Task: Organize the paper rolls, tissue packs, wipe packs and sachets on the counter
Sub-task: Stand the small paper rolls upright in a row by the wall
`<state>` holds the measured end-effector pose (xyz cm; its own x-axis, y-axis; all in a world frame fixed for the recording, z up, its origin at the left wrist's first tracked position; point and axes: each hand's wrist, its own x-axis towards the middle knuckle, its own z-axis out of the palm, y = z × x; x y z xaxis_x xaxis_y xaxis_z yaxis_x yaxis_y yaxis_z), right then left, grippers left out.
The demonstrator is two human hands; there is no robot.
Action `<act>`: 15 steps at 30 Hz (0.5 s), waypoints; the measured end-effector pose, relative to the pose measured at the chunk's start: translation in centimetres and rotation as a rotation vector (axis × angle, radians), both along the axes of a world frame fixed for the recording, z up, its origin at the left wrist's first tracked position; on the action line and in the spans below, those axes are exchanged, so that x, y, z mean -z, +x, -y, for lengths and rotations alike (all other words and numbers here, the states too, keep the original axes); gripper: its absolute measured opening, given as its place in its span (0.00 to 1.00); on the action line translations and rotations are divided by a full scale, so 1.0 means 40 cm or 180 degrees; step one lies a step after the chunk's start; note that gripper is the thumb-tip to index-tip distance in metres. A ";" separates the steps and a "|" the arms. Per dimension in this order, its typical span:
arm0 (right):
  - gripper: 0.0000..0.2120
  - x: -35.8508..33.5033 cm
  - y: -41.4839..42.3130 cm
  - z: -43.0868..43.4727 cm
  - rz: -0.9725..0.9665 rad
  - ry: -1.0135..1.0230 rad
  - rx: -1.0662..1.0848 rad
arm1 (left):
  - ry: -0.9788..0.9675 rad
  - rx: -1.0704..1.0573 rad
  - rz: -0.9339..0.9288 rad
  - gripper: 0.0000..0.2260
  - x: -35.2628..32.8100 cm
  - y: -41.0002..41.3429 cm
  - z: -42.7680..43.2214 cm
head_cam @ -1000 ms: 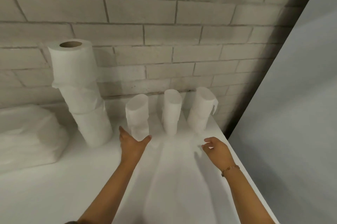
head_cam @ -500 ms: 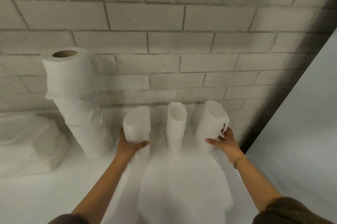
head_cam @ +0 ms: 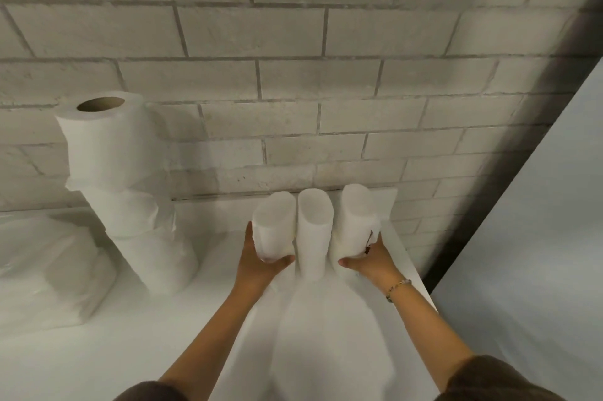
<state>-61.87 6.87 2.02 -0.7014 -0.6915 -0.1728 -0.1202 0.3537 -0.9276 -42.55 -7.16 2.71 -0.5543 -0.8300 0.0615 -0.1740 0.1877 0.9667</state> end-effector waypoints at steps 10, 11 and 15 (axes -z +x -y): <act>0.26 -0.073 0.064 0.020 -0.0371 -0.0107 -0.0260 | -0.0542 0.0201 -0.0289 0.36 -0.013 -0.037 -0.020; 0.25 -0.076 0.065 0.020 -0.0373 -0.0104 -0.0272 | -0.0459 0.0184 -0.0261 0.37 -0.005 -0.039 -0.020; 0.20 -0.080 0.070 0.023 -0.0445 -0.0105 -0.0311 | -0.0294 0.0231 -0.0194 0.34 0.017 -0.054 -0.027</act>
<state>-59.09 5.95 5.20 -0.6461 -0.7613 -0.0543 -0.2811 0.3036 -0.9104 -44.73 -6.09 2.04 -0.6055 -0.7772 0.1714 -0.0980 0.2865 0.9530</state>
